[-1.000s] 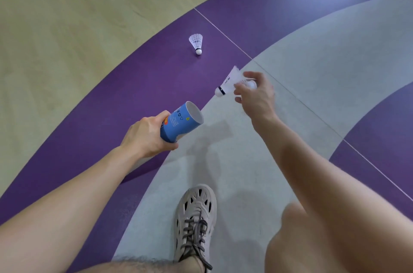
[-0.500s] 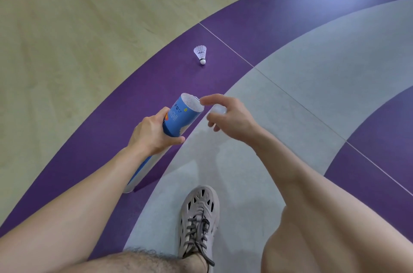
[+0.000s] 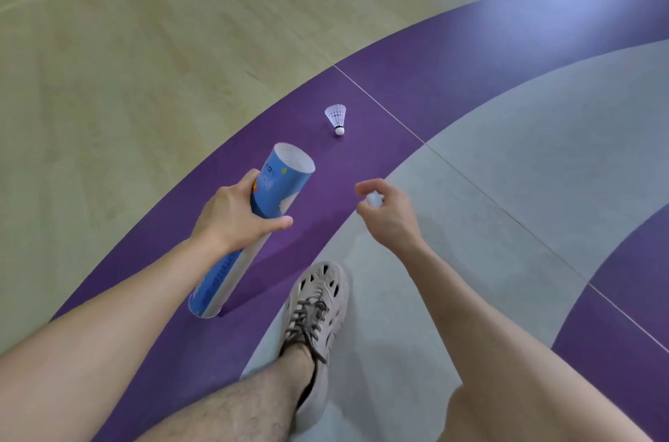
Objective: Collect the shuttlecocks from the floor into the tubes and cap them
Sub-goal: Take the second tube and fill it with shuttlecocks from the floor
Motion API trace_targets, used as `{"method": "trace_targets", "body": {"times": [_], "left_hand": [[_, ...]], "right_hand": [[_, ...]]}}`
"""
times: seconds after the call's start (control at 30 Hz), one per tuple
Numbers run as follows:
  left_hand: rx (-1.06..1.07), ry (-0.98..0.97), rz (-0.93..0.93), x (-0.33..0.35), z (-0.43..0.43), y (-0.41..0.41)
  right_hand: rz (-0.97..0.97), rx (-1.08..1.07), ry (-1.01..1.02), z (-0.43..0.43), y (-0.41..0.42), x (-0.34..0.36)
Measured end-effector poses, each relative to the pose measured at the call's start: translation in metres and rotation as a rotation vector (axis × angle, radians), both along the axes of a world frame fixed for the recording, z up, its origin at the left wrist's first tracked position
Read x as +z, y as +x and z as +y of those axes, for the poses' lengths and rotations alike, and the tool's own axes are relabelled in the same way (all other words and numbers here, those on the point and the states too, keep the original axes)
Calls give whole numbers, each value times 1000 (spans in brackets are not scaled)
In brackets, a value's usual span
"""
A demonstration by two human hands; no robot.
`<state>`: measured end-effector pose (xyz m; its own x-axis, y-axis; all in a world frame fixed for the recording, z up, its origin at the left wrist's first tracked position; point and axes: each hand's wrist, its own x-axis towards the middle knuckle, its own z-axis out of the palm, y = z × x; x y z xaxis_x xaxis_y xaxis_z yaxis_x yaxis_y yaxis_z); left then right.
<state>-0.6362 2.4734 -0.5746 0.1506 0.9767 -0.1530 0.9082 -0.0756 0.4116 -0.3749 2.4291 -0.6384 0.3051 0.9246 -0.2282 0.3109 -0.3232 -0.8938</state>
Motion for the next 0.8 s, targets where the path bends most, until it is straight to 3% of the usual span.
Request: {"method": "trace_targets", "body": {"times": [0.2,0.4,0.63,0.8], "left_hand": [[37,37,7,-28,77,11],[-12,4,81,-57,133,10],[-90,-65,214,-77,171,16],[-126,-85,244,-86,173,14]], "right_hand": [[-376,143,-95,113,4,-79],[-618,242,-48,256,10,-101],[-810,299,-6,362,0,-112],[-846,325,-201,367,18,-107]]}}
